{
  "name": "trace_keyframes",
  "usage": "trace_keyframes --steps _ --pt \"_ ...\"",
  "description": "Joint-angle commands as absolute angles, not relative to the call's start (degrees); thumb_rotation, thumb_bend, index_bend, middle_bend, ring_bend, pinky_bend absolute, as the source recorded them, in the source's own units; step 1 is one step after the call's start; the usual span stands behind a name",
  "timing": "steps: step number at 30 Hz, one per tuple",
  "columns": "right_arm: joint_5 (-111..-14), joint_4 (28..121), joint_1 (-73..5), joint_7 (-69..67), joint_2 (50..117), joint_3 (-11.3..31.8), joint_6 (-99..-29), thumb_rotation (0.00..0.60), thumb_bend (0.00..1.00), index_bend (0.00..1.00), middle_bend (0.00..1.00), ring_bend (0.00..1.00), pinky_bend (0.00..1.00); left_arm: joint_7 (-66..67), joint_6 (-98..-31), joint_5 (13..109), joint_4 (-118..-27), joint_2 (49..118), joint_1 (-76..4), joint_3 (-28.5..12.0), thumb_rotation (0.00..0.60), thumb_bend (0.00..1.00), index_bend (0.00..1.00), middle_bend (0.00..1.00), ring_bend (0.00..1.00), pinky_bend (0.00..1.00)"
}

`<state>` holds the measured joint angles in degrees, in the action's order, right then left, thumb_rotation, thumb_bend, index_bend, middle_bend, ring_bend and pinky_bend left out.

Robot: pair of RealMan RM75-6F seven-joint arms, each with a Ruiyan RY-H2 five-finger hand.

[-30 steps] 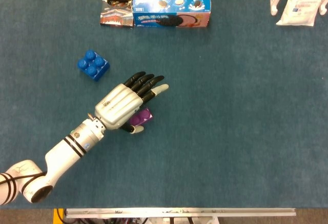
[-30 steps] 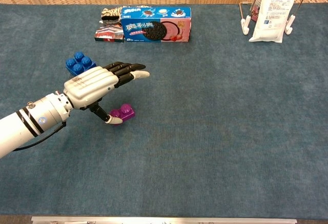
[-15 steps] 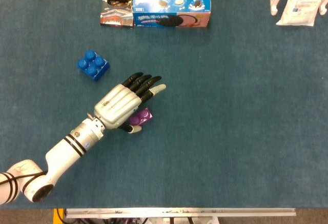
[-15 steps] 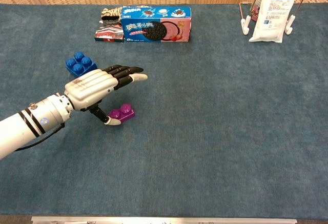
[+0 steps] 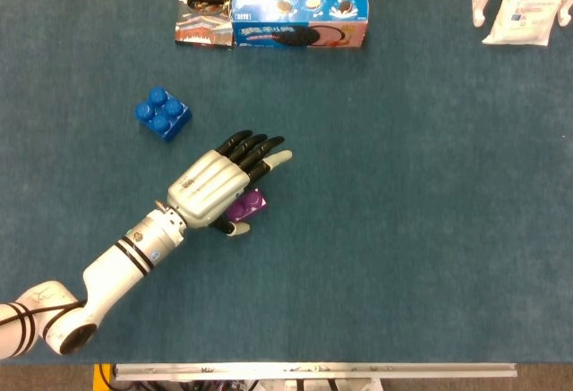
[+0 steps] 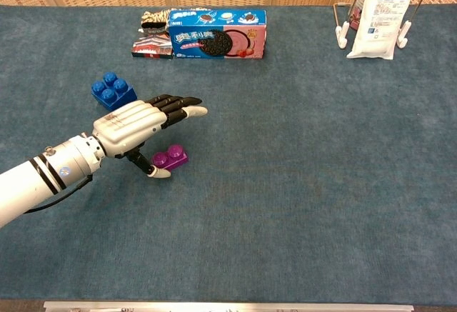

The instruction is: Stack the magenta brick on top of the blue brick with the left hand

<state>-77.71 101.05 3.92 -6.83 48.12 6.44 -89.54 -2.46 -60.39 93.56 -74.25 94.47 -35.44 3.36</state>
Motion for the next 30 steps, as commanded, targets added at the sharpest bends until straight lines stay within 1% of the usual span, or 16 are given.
trace_keyframes --steps 1,12,30 --pt "-77.8 101.0 3.9 -6.8 48.1 6.4 -89.6 0.6 0.0 0.18 0.24 0.17 0.31 -2.5 -60.3 93.5 -74.0 94.7 -35.5 3.4 0.6 0.0 0.0 0.0 0.0 0.05" --pt "-77.7 101.0 3.9 -6.9 48.1 6.5 -89.4 0.6 0.0 0.18 0.24 0.17 0.31 -2.6 -60.1 92.6 -72.1 95.2 -35.0 3.7 0.6 0.0 0.0 0.0 0.0 0.05" --pt "-77.7 101.2 3.7 -6.2 48.3 6.4 -89.0 0.6 0.0 0.18 0.24 0.17 0.31 -1.3 -60.6 91.5 -69.1 94.0 -34.1 3.6 0.6 0.0 0.0 0.0 0.0 0.05"
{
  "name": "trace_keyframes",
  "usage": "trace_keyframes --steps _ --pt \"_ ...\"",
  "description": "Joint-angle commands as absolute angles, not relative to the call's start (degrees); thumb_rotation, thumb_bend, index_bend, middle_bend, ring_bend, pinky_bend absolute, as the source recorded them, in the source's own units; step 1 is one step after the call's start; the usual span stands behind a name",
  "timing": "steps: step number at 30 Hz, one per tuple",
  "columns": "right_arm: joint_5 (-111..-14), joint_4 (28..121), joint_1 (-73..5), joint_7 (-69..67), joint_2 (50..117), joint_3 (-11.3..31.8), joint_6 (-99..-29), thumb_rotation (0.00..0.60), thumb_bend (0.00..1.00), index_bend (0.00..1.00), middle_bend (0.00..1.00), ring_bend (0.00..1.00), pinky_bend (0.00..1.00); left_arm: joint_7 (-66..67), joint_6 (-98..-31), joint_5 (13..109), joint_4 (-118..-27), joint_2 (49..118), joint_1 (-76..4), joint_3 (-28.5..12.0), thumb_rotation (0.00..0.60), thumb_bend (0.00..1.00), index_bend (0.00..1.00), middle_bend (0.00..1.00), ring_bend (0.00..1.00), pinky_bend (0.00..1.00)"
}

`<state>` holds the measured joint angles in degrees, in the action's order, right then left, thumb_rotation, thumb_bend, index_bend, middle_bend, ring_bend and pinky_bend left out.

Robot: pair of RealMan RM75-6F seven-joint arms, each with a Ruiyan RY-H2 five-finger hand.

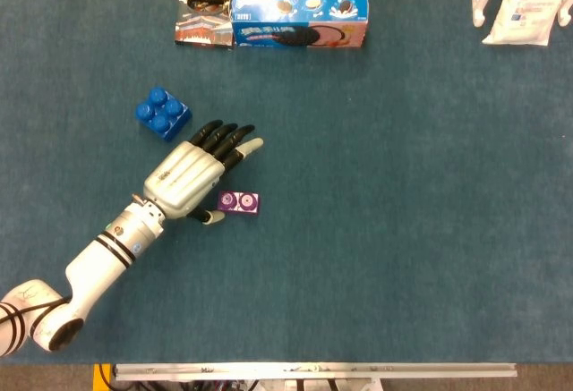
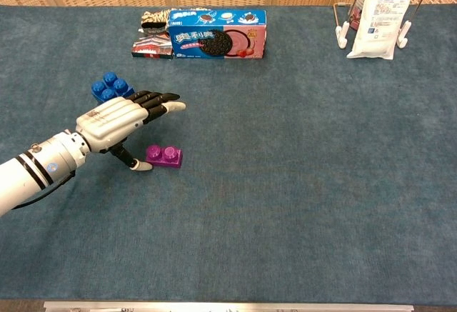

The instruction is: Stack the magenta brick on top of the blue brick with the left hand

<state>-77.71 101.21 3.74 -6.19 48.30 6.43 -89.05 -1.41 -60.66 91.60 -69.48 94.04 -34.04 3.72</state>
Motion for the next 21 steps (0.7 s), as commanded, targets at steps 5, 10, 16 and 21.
trace_keyframes --steps 5,10,16,21 --pt "-77.7 101.2 3.7 -6.2 48.3 6.4 -89.0 0.6 0.0 0.18 0.24 0.17 0.31 -1.4 -60.5 91.1 -68.0 94.3 -34.4 2.9 0.6 0.0 0.0 0.0 0.0 0.05" --pt "-77.7 101.2 3.8 -6.4 48.3 6.4 -89.1 0.6 0.0 0.18 0.24 0.17 0.31 -1.5 -60.5 90.6 -67.4 94.3 -34.5 2.2 0.6 0.0 0.0 0.0 0.0 0.05" --pt "-77.8 101.1 3.9 -6.6 48.2 6.4 -89.3 0.6 0.0 0.18 0.24 0.17 0.31 -1.0 -60.4 90.4 -69.8 92.2 -34.4 2.4 0.6 0.0 0.0 0.0 0.0 0.05" --pt "-78.1 101.3 3.9 -6.4 48.2 6.3 -89.4 0.6 0.0 0.18 0.24 0.17 0.31 1.5 -59.0 89.8 -74.9 88.2 -34.9 2.4 0.6 0.0 0.01 0.0 0.0 0.05"
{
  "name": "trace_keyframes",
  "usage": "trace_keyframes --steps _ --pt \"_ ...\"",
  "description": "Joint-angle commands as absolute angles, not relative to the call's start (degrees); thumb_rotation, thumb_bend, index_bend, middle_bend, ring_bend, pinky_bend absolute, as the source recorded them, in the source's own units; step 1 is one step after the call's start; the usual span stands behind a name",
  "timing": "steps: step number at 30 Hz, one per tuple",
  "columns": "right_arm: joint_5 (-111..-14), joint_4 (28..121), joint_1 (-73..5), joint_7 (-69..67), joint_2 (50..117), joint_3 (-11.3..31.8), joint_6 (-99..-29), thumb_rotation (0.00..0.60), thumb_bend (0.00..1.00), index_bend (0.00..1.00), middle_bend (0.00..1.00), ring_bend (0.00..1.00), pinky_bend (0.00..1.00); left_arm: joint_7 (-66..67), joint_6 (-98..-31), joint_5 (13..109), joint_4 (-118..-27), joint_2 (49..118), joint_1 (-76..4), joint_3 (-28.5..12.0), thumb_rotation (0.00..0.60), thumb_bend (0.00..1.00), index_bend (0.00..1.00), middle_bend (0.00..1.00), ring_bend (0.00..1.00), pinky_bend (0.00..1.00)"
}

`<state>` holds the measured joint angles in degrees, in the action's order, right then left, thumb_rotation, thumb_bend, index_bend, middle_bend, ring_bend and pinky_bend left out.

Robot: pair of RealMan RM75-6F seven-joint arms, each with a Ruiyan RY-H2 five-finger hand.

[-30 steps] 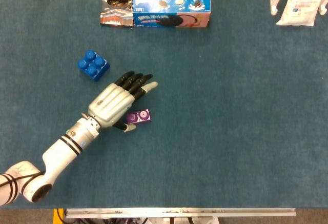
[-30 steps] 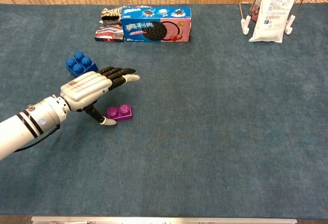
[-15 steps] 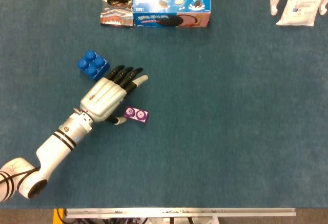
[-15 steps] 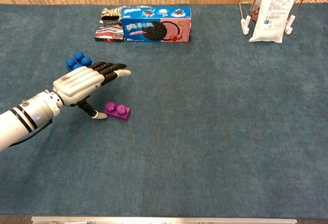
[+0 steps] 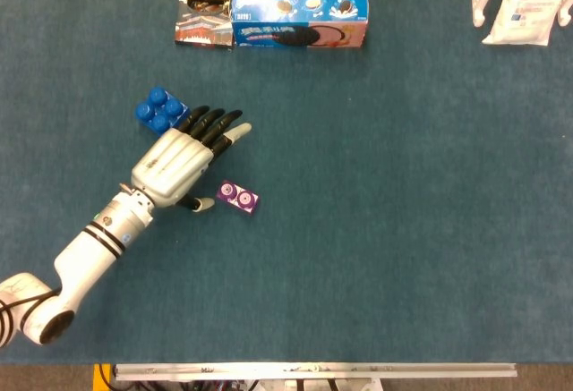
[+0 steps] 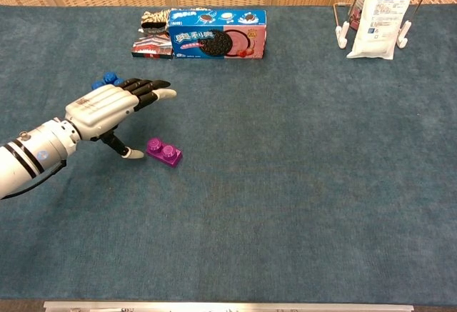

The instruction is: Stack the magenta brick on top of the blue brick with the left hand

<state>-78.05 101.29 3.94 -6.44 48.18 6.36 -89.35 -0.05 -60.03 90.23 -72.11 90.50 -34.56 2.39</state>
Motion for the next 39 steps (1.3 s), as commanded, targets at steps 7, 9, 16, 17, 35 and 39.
trace_keyframes --steps 7,9,16,17,35,39 --pt "-78.2 101.4 3.8 -6.4 48.2 6.2 -89.0 0.6 0.0 0.18 0.24 0.17 0.31 6.2 -53.7 87.6 -83.8 81.2 -37.0 2.6 0.6 0.0 0.08 0.0 0.0 0.06" --pt "-78.2 101.4 3.8 -6.4 48.2 6.2 -88.9 0.6 0.0 0.18 0.24 0.17 0.31 8.0 -51.6 86.8 -85.8 79.4 -37.9 2.6 0.6 0.0 0.1 0.0 0.0 0.06" --pt "-78.0 101.3 3.6 -6.4 48.2 6.3 -88.6 0.6 0.0 0.18 0.24 0.17 0.31 12.5 -46.2 84.3 -90.3 76.1 -40.8 2.1 0.6 0.08 0.19 0.0 0.0 0.06" --pt "-78.0 101.3 3.6 -6.5 48.1 6.3 -88.6 0.6 0.0 0.18 0.24 0.17 0.31 12.9 -45.9 84.0 -90.7 76.0 -41.0 1.9 0.6 0.09 0.2 0.0 0.0 0.06" --pt "-77.9 100.9 3.8 -7.7 47.9 6.3 -88.7 0.6 0.0 0.18 0.24 0.17 0.31 16.7 -42.9 76.7 -93.1 77.8 -43.2 0.2 0.6 0.25 0.34 0.0 0.0 0.06" --pt "-77.9 100.8 3.8 -7.8 47.9 6.3 -88.6 0.6 0.0 0.18 0.24 0.17 0.31 19.0 -42.8 74.0 -93.7 78.0 -43.3 0.2 0.6 0.25 0.34 0.0 0.0 0.06"
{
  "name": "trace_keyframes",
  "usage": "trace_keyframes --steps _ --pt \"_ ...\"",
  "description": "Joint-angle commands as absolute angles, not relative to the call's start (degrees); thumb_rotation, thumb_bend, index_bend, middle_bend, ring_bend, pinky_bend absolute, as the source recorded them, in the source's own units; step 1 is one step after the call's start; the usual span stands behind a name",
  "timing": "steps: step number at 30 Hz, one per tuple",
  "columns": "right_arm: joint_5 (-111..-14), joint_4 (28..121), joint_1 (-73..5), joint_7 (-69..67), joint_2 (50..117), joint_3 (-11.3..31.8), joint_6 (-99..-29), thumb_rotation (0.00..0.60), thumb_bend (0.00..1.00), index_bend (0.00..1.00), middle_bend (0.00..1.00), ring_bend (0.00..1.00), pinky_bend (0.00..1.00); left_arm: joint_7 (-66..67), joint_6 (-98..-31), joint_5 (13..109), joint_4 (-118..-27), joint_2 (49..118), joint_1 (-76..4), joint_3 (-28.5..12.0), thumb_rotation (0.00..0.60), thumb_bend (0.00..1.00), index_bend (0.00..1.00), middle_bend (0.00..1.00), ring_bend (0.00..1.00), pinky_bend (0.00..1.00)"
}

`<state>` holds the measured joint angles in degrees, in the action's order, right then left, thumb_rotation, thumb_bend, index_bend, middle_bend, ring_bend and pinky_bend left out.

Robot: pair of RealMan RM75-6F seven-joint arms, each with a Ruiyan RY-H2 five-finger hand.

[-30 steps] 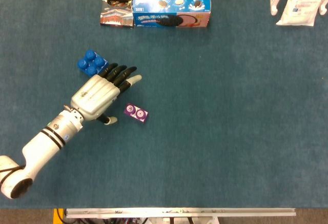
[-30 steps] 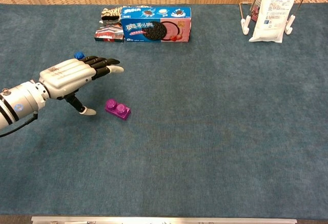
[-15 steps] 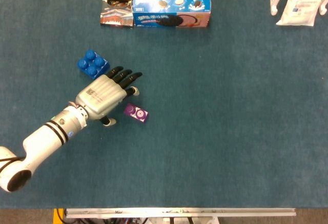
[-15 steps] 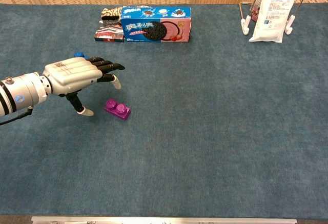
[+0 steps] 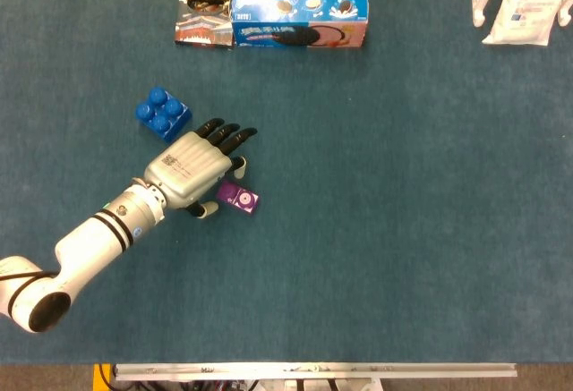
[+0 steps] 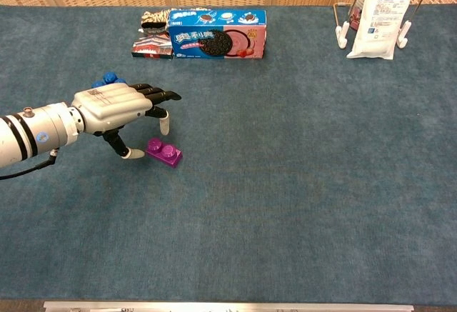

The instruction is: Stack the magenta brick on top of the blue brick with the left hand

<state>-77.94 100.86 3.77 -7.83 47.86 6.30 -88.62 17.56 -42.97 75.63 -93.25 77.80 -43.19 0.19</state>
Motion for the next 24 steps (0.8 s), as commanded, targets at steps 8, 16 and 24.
trace_keyframes --steps 8,16,24 --pt "-78.0 100.9 3.7 -7.8 47.9 6.2 -88.4 0.6 0.0 0.18 0.24 0.17 0.3 23.7 -42.9 68.2 -94.5 78.8 -43.8 0.6 0.6 0.25 0.35 0.0 0.0 0.06" --pt "-77.9 100.9 3.6 -7.7 47.9 6.2 -88.3 0.6 0.0 0.18 0.24 0.17 0.31 24.6 -44.1 66.1 -94.8 79.8 -43.9 0.6 0.6 0.28 0.36 0.0 0.0 0.06" --pt "-78.0 100.8 3.6 -7.8 47.9 6.2 -88.2 0.6 0.0 0.18 0.24 0.17 0.31 24.8 -44.5 65.2 -94.8 80.2 -44.1 1.0 0.6 0.28 0.38 0.0 0.0 0.06"
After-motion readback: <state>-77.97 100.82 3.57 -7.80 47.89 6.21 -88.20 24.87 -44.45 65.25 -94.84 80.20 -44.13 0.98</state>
